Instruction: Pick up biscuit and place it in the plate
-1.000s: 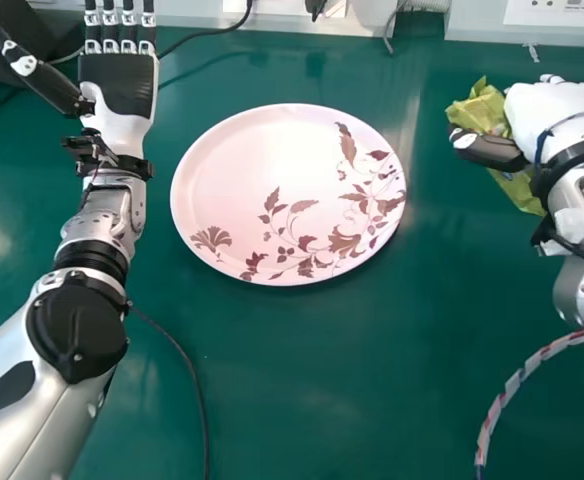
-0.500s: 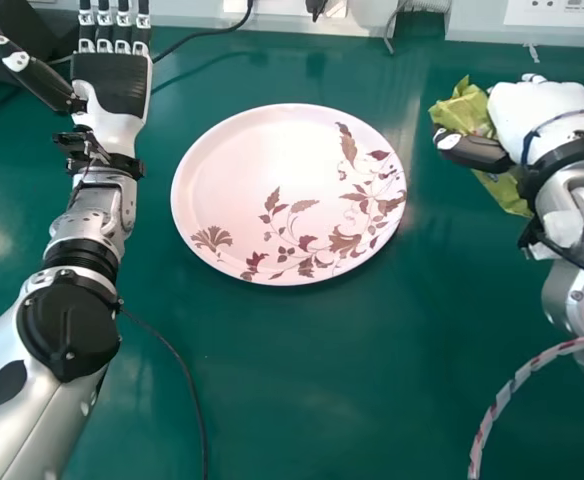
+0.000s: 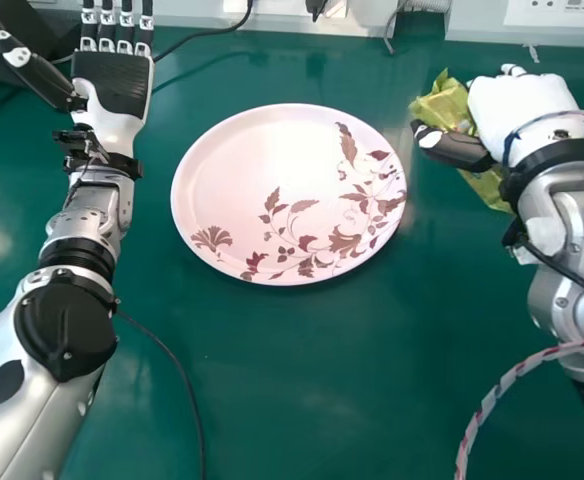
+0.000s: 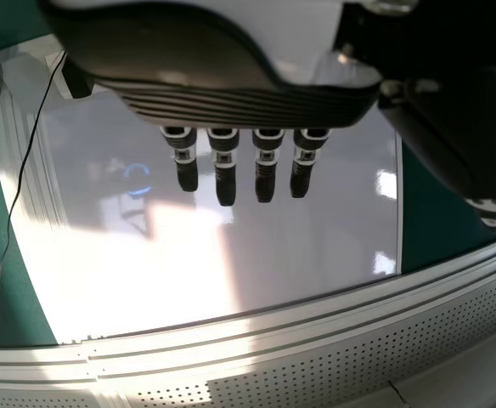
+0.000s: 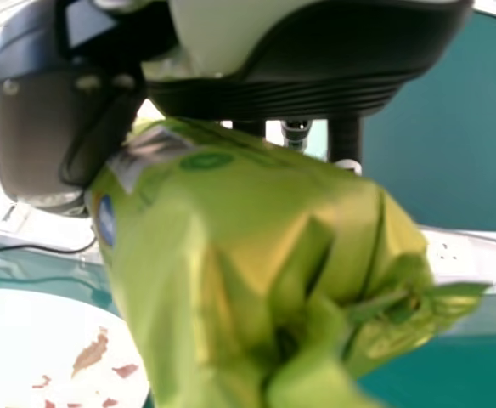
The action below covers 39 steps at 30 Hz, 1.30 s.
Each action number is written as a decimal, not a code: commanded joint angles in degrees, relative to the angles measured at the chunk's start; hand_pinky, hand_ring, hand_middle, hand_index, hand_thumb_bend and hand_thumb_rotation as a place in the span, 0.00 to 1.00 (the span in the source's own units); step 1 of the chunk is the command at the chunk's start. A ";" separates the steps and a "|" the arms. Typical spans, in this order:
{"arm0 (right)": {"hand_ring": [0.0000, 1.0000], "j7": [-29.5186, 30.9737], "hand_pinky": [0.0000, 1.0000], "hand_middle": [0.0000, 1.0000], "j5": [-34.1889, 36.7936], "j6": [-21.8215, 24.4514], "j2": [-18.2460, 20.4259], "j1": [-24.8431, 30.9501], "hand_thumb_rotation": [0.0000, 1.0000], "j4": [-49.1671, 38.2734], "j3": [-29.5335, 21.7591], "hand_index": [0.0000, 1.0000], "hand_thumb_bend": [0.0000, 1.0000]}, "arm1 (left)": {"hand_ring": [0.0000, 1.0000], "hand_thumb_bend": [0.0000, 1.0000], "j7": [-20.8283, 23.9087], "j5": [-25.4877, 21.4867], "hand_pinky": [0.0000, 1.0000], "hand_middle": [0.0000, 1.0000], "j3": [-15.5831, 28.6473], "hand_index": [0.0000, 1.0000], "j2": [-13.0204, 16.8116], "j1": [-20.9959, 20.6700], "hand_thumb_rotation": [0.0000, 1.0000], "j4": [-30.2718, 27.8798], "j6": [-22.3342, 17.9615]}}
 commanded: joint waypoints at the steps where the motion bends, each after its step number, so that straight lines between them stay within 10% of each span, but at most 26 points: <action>1: 0.17 -0.99 0.11 0.25 -0.28 -0.48 0.69 0.36 0.05 -0.36 -0.18 0.49 0.49 | 0.95 1.00 0.65 0.48 1.00 0.99 -0.62 1.00 0.93 -0.17 0.50 -0.04 -1.19; 39: 0.15 -15.25 0.09 0.24 1.35 -7.95 7.71 -1.17 0.05 4.09 1.15 0.49 0.49 | 0.90 1.00 6.41 3.70 0.94 0.96 -4.06 1.00 0.92 -0.14 0.58 -0.21 -6.55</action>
